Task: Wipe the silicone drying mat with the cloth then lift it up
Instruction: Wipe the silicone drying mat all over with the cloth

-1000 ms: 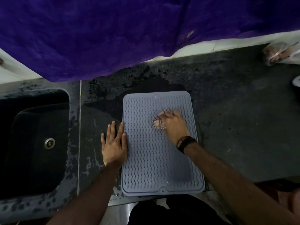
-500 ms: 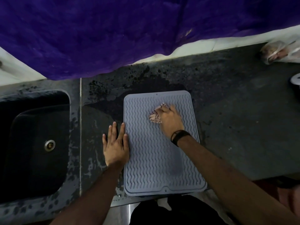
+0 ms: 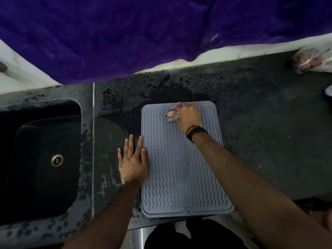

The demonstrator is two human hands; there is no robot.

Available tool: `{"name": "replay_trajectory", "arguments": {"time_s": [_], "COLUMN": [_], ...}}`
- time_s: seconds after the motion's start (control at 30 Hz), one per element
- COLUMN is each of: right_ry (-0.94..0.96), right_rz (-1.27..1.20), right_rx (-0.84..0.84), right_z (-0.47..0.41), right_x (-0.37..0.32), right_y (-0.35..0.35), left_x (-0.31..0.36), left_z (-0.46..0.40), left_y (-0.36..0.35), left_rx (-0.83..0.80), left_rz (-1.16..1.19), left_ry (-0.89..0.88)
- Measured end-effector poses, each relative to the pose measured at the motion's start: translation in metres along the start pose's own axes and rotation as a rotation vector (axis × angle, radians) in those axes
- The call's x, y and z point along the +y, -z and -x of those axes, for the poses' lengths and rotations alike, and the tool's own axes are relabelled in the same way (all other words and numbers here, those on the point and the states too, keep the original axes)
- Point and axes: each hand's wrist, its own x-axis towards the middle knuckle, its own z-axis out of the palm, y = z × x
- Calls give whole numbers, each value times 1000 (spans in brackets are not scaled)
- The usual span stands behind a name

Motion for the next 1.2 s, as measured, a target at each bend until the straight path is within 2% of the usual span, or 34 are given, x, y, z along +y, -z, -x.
{"name": "replay_trajectory", "arguments": {"time_s": [0.17,0.37,0.47,0.67,0.9,1.2], "right_ry": [-126,30,45,148,-69,-31], "right_rz": [85,182,129,97,87,41], "right_rx": [-15,-50,-17,-25,11,-35], "right_z": [-17,-24,-26,-18,-14,52], "right_x": [-23,-97,-107,-88,3,20], "right_y": [-4,-31,-31,-16,15,2], "left_x": [1,0,-1,-2,-3,-2], "left_z": [1,-1,-1,-2,-1,-1], "left_y": [1,0,-1,-2,-2,-2], "left_rx": [2,4,1,1,-5,6], "left_rz": [5,-1,-9,-23,-22,-11], "left_ry": [3,-1,-1,7,1,-1]}}
